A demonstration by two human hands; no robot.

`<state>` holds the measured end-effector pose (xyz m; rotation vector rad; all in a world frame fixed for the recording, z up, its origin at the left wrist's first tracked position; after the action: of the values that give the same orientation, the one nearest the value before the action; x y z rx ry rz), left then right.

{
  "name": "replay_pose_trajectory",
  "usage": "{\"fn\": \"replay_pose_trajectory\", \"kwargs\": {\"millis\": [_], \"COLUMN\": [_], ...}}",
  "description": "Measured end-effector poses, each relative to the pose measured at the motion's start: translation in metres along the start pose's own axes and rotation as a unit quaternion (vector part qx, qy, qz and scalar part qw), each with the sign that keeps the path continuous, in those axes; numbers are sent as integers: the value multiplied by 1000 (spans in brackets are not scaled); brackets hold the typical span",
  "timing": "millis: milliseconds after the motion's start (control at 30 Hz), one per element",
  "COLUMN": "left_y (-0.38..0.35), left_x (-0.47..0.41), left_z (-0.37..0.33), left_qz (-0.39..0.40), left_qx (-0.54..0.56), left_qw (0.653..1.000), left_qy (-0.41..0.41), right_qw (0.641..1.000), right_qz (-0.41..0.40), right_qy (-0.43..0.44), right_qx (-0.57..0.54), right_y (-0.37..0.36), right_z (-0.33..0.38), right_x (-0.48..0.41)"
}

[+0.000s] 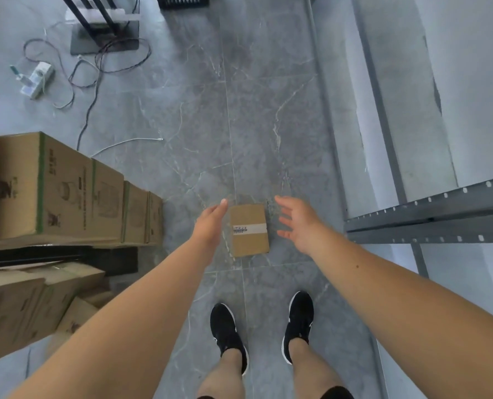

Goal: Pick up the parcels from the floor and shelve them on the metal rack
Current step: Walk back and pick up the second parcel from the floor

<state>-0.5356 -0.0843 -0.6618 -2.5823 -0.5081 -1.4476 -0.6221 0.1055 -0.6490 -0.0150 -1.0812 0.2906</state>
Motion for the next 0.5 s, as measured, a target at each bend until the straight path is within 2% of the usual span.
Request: {"fn": "replay_pose_trajectory", "kwargs": {"millis": [500], "left_y": [1], "left_x": [-114], "left_z": [83], "left_qz": [-9], "left_qx": [37], "left_qw": [998], "left_qy": [50], "right_qw": [999], "right_qz": [-14], "right_qy": [-28], "right_qx": [24], "right_y": [17], "right_z": [-90], "right_x": [-119]}}
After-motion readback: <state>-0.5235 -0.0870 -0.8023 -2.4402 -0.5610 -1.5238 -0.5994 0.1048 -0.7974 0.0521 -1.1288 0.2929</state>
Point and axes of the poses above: each hand's wrist, its own x-axis away from the middle knuckle, its own y-axis out of the back of the hand, z = x × y, the point moved 2 cm from there along -x, towards the middle knuckle, and after that the axes turned 7 degrees about z, right-handed, at the moved point
